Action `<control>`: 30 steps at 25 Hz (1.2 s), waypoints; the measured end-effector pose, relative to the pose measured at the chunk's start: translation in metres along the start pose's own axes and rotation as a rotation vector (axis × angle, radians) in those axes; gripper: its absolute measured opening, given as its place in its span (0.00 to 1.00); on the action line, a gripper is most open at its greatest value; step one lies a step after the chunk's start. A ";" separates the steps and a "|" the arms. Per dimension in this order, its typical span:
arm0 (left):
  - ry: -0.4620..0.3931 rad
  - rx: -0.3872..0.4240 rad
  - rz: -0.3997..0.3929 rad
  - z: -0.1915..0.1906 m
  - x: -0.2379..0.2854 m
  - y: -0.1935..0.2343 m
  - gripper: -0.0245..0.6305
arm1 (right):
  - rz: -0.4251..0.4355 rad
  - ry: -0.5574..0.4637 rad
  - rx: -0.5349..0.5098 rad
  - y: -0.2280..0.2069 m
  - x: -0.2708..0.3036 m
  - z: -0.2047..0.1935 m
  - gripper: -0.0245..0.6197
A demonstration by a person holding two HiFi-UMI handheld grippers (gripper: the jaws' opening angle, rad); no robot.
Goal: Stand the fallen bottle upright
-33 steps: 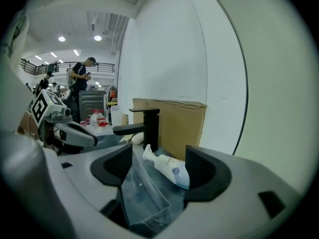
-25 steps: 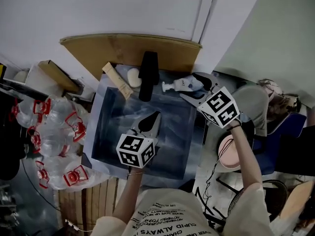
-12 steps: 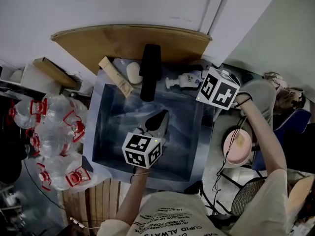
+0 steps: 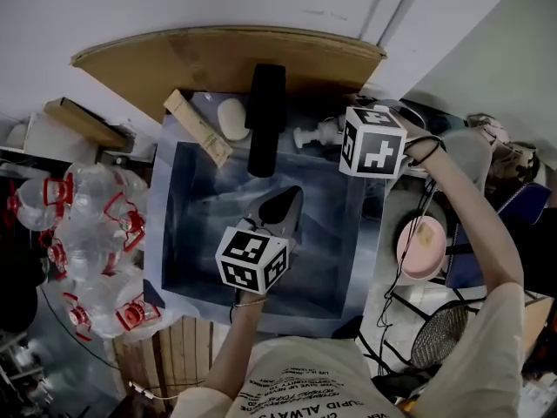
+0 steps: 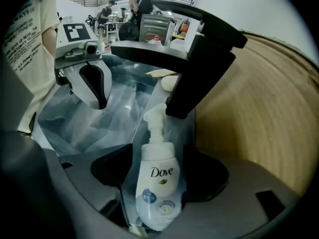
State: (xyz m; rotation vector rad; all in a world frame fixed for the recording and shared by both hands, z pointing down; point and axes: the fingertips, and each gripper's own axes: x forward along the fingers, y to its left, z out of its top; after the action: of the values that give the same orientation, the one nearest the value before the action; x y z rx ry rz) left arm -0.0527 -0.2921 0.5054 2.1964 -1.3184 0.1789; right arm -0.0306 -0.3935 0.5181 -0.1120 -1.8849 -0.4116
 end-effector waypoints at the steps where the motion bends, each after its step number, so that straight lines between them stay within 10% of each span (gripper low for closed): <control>1: 0.000 0.000 -0.002 0.001 0.000 0.000 0.08 | 0.008 0.020 -0.015 0.001 0.002 -0.001 0.53; 14: 0.000 -0.008 0.002 -0.001 -0.005 0.006 0.08 | -0.014 0.081 -0.099 0.000 0.012 -0.004 0.43; 30: 0.006 0.010 -0.016 -0.007 -0.012 -0.012 0.08 | -0.244 0.017 -0.100 0.002 -0.014 -0.006 0.41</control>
State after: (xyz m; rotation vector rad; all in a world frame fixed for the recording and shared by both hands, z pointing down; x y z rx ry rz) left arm -0.0480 -0.2748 0.5014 2.2122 -1.2996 0.1863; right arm -0.0198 -0.3919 0.5069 0.0553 -1.8675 -0.6714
